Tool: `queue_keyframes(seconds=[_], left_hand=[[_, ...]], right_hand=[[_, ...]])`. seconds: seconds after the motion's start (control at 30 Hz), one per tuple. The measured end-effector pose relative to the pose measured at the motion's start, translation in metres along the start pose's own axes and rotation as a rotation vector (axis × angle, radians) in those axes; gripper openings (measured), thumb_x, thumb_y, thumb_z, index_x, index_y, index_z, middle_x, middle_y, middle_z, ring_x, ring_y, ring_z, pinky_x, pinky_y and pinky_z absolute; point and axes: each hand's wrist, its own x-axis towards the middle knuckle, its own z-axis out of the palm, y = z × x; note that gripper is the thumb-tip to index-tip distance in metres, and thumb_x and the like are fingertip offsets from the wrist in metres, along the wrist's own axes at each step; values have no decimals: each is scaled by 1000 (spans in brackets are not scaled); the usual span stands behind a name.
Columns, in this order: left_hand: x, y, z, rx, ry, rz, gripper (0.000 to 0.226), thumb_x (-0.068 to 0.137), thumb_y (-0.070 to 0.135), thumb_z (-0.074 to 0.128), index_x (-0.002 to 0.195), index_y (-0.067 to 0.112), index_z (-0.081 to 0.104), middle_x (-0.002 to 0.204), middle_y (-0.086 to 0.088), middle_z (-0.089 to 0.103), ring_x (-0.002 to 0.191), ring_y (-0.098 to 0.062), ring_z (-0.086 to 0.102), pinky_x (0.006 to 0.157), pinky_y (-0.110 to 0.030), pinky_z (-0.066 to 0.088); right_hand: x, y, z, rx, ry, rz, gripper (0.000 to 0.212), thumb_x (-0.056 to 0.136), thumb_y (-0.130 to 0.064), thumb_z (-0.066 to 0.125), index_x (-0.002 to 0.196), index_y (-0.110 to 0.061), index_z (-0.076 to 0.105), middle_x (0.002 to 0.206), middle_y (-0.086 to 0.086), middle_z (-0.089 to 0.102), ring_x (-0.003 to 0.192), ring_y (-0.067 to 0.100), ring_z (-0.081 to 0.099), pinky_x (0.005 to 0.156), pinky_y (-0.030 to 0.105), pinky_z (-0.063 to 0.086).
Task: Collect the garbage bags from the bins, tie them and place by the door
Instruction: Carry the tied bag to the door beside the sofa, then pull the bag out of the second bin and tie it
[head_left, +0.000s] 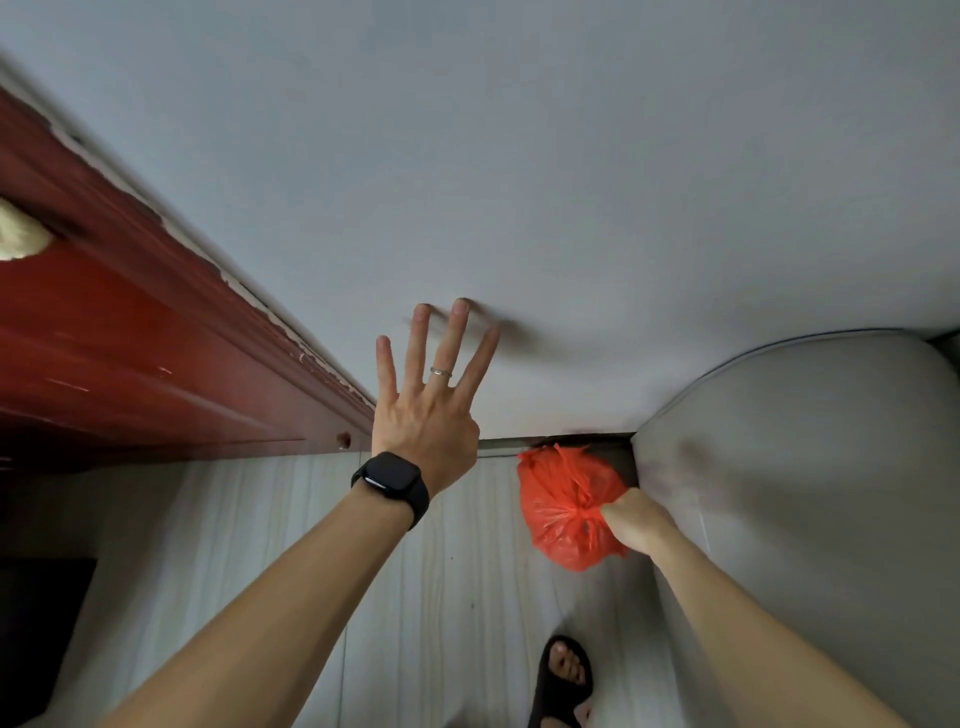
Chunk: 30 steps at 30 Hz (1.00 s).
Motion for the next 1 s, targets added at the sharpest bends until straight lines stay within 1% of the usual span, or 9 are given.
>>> queue_keyframes(seconds=[0.1, 0.17, 0.23, 0.37, 0.47, 0.63, 0.8, 0.87, 1.0], left_hand=[[-17, -3, -19, -58, -113, -14, 94, 79, 20, 56, 156, 36, 4, 164, -1, -19, 151, -33, -12, 117, -62, 0], [-36, -5, -44, -125, -186, -44, 86, 85, 22, 50, 155, 38, 3, 164, 0, -16, 151, -31, -13, 118, -61, 0], [-59, -3, -75, -186, -264, -83, 81, 87, 22, 46, 155, 39, 4, 165, -1, -9, 151, -29, -11, 119, -59, 0], [-108, -14, -167, -367, -307, -235, 68, 90, 24, 43, 152, 36, 19, 163, -1, 20, 152, -23, 1, 121, -54, 2], [-134, -32, -232, -482, -290, -341, 62, 91, 26, 43, 150, 35, 28, 155, 3, 37, 149, -21, 16, 120, -49, 13], [-175, -80, -339, -529, -113, -440, 52, 90, 27, 42, 142, 35, 46, 131, 6, 61, 128, -18, 47, 111, -42, 30], [-238, -134, -392, -404, 42, -571, 50, 89, 33, 42, 138, 38, 48, 131, 5, 61, 124, -21, 52, 110, -46, 34], [-268, -150, -396, -353, 63, -661, 49, 90, 34, 44, 138, 40, 48, 137, 6, 57, 129, -21, 48, 110, -45, 34], [-336, -170, -401, -301, 68, -942, 50, 90, 38, 45, 140, 42, 46, 146, 5, 49, 135, -20, 43, 110, -43, 33]], right_hand=[[-33, -26, -30, -94, 54, -92, 20, 86, -22, 46, 75, -12, 59, 94, 12, 70, 83, 32, 62, 64, 26, 37], [-74, -51, -51, -146, 80, -157, 24, 87, -22, 45, 65, -15, 50, 79, 2, 62, 79, 28, 61, 57, 28, 34], [-122, -76, -69, -181, 113, -249, 23, 90, -25, 45, 72, -17, 56, 82, -1, 60, 86, 27, 61, 63, 28, 36], [-256, -127, -106, -196, 111, -502, 28, 94, -39, 46, 106, -24, 66, 114, -4, 68, 107, 22, 60, 80, 28, 39], [-358, -158, -129, -159, 124, -633, 18, 93, -43, 49, 99, -37, 65, 108, -15, 69, 105, 11, 61, 76, 19, 40], [-498, -193, -133, -165, 207, -915, 16, 95, -43, 52, 101, -41, 67, 112, -25, 67, 107, 0, 58, 84, 12, 39], [-569, -223, -96, -354, 510, -1231, 23, 95, -35, 55, 115, -35, 66, 122, -17, 64, 119, 18, 49, 96, 39, 47], [-581, -236, -75, -425, 503, -1322, 26, 94, -34, 56, 118, -33, 66, 125, -16, 62, 120, 19, 48, 96, 41, 47], [-595, -267, -30, -568, 327, -1528, 30, 94, -35, 57, 122, -33, 66, 131, -13, 59, 124, 18, 47, 103, 35, 42]])
